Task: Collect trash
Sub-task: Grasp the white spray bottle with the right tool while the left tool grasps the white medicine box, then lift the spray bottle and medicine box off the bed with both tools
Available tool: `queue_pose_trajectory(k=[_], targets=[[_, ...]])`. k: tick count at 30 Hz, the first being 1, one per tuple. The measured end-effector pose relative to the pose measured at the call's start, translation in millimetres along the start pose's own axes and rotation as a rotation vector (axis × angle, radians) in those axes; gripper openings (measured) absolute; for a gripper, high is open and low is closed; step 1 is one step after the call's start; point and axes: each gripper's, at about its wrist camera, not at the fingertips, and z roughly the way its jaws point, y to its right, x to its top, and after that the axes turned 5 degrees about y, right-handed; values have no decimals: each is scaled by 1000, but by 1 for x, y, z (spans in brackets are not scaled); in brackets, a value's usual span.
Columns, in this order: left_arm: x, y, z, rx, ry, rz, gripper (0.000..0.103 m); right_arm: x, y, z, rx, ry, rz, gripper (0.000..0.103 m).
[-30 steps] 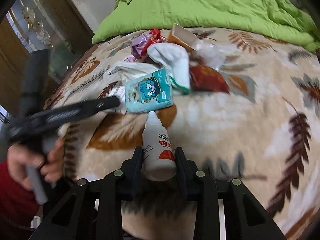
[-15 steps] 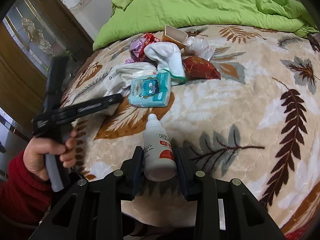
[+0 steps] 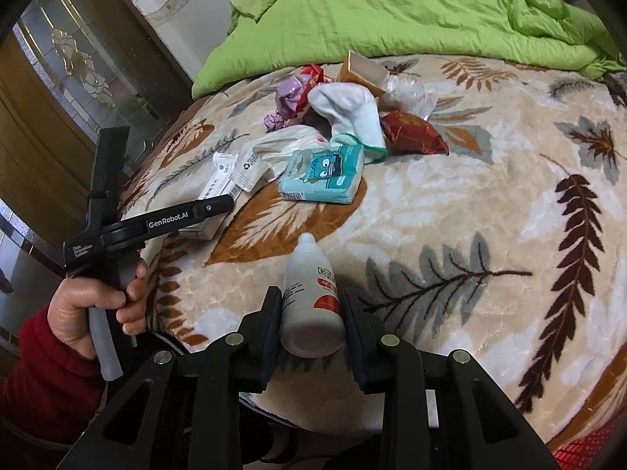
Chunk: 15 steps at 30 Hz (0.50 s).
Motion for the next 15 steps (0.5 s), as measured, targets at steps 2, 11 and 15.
queue_pose_trajectory(k=[2, 11, 15], targets=[[-1, -2, -6, -25, 11, -17, 49, -1, 1, -4, -3, 8, 3, 33], [-16, 7, -51, -90, 92, -19, 49, 0, -2, -15, 5, 41, 9, 33], [-15, 19, -68, -112, 125, 4, 48, 1, -4, -18, 10, 51, 8, 32]])
